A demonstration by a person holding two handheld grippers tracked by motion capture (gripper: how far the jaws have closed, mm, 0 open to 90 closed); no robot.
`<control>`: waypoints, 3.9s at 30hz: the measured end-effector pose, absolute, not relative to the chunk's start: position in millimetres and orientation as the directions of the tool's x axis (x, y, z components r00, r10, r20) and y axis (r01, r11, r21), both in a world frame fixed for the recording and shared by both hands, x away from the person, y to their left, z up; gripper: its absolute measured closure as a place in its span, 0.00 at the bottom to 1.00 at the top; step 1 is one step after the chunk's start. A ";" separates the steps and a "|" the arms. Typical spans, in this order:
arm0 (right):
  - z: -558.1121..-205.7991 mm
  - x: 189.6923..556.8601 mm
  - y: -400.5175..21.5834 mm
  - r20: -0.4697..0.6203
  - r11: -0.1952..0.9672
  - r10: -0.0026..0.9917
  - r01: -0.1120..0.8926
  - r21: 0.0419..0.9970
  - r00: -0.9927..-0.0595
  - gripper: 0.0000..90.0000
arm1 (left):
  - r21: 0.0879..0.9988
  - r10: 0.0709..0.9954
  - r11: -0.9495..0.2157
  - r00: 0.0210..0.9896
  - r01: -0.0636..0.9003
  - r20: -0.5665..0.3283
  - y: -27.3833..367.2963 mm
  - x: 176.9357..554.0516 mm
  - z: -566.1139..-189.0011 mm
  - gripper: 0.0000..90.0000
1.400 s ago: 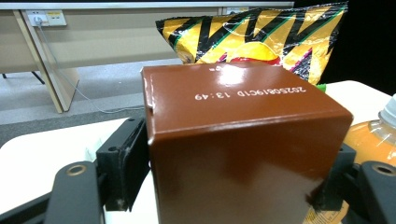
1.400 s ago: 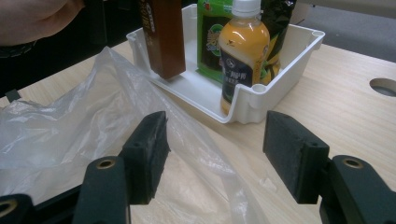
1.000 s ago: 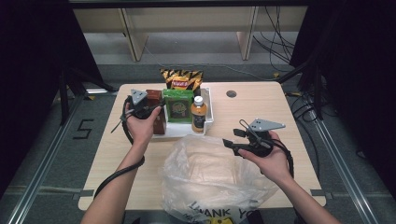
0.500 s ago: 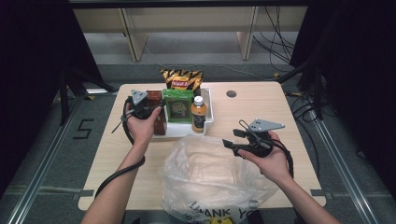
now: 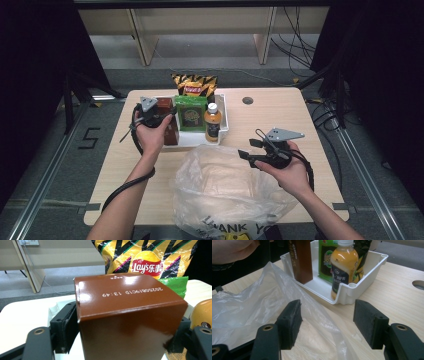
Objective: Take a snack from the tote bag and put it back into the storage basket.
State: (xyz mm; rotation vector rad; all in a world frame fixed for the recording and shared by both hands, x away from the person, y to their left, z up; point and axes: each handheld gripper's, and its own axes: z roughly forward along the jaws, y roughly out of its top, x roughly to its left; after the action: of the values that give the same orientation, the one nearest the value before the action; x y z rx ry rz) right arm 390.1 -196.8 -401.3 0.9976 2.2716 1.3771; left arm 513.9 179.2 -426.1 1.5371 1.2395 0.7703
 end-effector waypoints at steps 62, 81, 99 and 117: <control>-400.8 387.5 -193.1 0.090 0.306 0.694 0.406 0.861 -0.714 0.43 | 0.911 0.929 0.001 0.337 0.413 -0.154 199.6 428.1 -400.7 0.16; -402.4 386.1 -190.0 0.114 0.291 0.695 0.423 0.858 -0.710 0.43 | 0.907 0.917 -0.042 0.377 0.419 -0.132 211.2 383.9 -410.6 0.17; -402.8 385.0 -188.8 0.110 0.297 0.694 0.421 0.857 -0.712 0.43 | 0.878 0.905 -0.065 0.399 0.475 -0.149 222.6 330.1 -438.4 0.17; -407.2 385.4 -188.7 0.091 0.320 0.692 0.418 0.850 -0.716 0.43 | 0.851 0.931 0.014 0.304 0.525 -0.203 248.8 291.0 -469.0 0.19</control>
State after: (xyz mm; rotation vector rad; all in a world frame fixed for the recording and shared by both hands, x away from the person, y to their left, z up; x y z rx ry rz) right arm 385.4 -188.7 -407.2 0.9997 2.3005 1.3481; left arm 291.0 248.8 -469.0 1.6420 1.3475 0.5473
